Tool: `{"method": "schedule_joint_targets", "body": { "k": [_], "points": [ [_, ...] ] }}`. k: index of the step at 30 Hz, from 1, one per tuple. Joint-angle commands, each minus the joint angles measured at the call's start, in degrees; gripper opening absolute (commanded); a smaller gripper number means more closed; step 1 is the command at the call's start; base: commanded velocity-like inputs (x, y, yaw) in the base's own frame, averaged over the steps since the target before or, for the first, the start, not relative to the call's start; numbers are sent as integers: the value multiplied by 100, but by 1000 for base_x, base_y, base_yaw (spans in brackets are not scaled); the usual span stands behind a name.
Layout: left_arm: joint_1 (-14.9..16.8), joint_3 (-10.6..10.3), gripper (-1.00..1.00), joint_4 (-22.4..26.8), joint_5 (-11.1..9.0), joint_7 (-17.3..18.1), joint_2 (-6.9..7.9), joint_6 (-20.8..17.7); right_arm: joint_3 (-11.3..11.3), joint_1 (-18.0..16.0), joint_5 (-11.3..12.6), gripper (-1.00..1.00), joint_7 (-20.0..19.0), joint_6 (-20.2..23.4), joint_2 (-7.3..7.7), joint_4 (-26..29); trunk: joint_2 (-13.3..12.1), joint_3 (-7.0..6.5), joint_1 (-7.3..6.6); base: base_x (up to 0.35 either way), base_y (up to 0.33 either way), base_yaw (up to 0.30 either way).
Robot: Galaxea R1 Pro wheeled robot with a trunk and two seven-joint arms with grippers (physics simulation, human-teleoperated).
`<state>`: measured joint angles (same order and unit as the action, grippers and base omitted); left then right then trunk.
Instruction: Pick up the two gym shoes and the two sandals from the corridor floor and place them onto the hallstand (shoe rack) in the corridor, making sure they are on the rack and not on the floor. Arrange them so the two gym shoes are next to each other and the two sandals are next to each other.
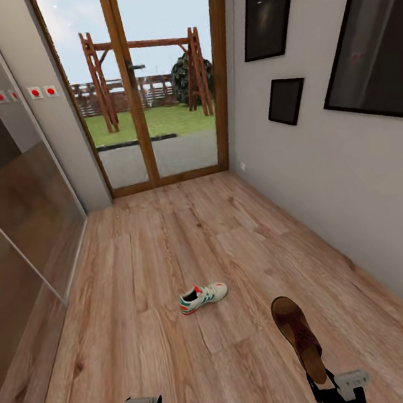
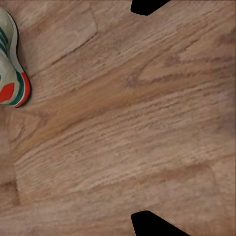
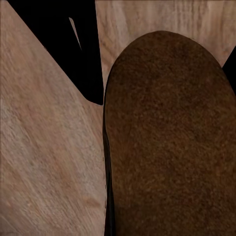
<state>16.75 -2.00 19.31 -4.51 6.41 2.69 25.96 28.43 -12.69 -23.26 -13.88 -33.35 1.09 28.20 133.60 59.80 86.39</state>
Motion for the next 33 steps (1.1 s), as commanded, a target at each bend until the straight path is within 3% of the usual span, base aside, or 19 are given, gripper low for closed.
{"method": "schedule_joint_targets", "body": {
  "k": [1, 33],
  "points": [
    [3, -20, 100, -6, -47, 27, 3, 14, 47, -5, -3, -100, -53, -14, -5, 1, 2, 5, 1, 244, 214, -22],
    [3, -20, 100, -6, -45, 27, 3, 14, 48, -5, -3, -100, -53, -14, -4, 23, 2, 3, 1, 239, 205, -7]
  ]
}}
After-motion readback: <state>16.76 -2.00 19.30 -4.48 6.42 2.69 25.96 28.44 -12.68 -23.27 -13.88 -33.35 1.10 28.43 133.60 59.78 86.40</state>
